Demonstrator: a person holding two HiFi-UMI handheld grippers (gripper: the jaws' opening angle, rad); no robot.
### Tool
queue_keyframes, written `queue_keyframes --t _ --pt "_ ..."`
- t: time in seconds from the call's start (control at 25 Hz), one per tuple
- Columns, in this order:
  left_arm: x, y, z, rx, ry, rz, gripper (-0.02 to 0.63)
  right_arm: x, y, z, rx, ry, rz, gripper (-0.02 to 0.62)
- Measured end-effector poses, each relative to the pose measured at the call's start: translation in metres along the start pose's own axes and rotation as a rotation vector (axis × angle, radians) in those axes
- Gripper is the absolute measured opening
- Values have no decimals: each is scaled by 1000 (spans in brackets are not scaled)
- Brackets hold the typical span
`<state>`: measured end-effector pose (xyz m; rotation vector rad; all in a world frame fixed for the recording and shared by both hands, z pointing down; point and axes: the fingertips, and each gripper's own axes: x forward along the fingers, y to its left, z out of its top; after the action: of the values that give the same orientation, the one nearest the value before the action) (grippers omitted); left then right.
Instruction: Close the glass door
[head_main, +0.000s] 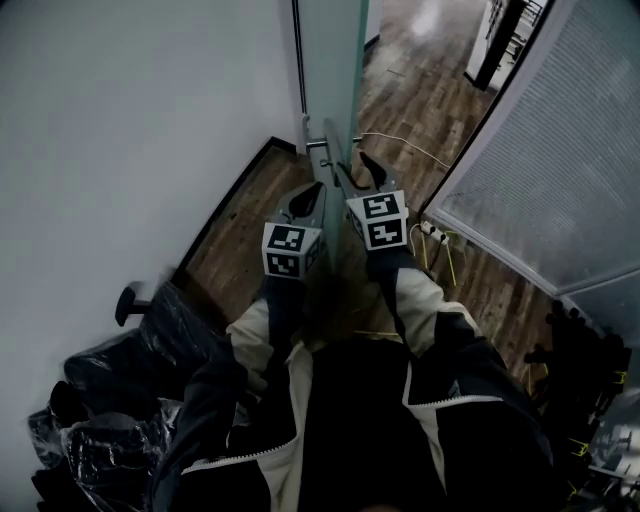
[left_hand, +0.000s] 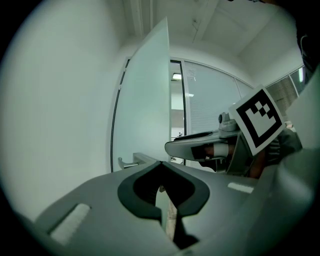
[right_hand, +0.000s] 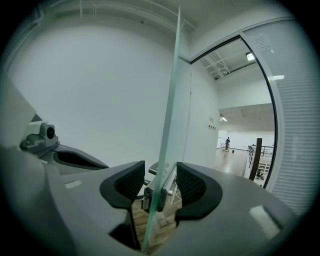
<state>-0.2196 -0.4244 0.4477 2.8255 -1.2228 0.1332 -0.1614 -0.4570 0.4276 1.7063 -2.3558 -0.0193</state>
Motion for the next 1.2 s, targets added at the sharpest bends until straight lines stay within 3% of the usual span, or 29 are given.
queue_keyframes --t 0.16,0.28,0.68,1.2 --pt "6 -2 3 17 -6 -28 5 13 -2 -1 -10 12 -24 178" --pt "9 2 2 22 0 -38 5 16 -7 -3 -6 14 -48 78" --pt "25 12 -2 9 22 -60 5 15 -14 -5 -2 14 -73 91" --pt "80 -28 11 26 2 -158 5 -6 -85 -19 -6 12 -147 64"
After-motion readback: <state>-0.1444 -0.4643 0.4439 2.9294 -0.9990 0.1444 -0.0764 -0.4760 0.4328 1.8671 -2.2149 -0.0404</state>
